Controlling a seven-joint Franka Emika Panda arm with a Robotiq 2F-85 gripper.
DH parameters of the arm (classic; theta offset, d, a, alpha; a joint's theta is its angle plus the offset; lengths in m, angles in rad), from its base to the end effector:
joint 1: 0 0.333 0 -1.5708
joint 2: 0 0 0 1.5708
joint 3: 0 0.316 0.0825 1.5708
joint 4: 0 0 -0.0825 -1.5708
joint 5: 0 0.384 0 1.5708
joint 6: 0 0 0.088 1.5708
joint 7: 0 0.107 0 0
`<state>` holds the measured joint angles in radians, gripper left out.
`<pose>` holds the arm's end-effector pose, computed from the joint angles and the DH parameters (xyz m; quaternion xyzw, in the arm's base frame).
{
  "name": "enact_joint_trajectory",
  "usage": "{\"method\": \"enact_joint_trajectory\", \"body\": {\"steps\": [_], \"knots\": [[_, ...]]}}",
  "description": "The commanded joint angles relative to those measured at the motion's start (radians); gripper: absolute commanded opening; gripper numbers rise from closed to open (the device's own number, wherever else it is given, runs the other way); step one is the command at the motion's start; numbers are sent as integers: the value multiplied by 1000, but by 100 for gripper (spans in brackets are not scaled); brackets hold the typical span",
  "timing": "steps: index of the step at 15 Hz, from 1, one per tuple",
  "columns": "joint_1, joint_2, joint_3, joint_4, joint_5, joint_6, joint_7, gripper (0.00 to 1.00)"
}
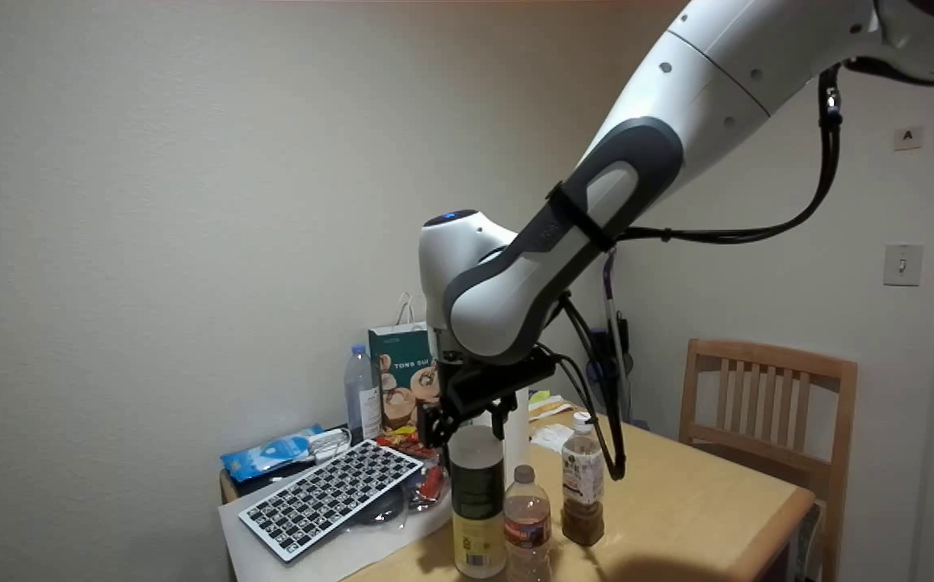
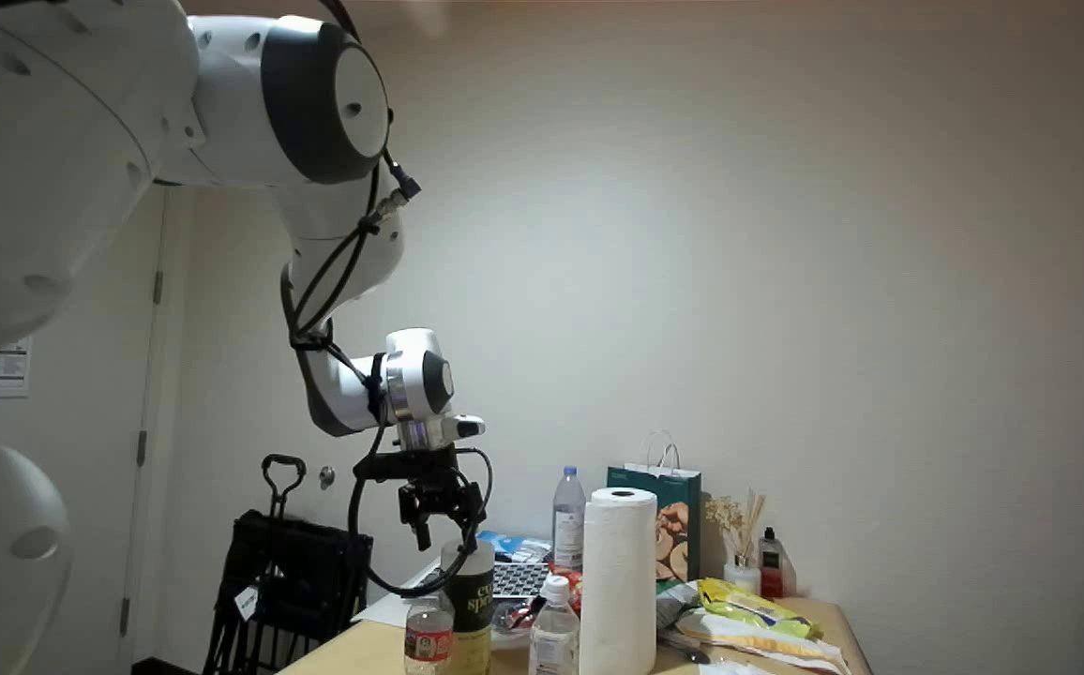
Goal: Move the yellow and brown bottle to the right and then move the water bottle backward
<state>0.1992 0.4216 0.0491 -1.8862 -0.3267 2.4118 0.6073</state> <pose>0.6244 0.1544 0.2938 0.9910 -0.0652 0.0912 0.0736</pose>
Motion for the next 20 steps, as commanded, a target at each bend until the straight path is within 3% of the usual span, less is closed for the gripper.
{"method": "enact_joint_trajectory", "body": {"steps": [1,3,4,6,12,17,18,20], "knots": [[20,65,-20,106,42,-16,-61,100],[47,69,-44,139,7,-60,-39,100],[41,53,-43,100,27,-18,-30,100],[54,64,-53,125,24,-35,-28,100],[74,43,-86,92,15,-153,17,100],[30,81,-65,74,69,-8,-38,100],[62,74,-88,93,37,-65,-8,100],[62,81,-91,93,39,-57,-8,100]]}}
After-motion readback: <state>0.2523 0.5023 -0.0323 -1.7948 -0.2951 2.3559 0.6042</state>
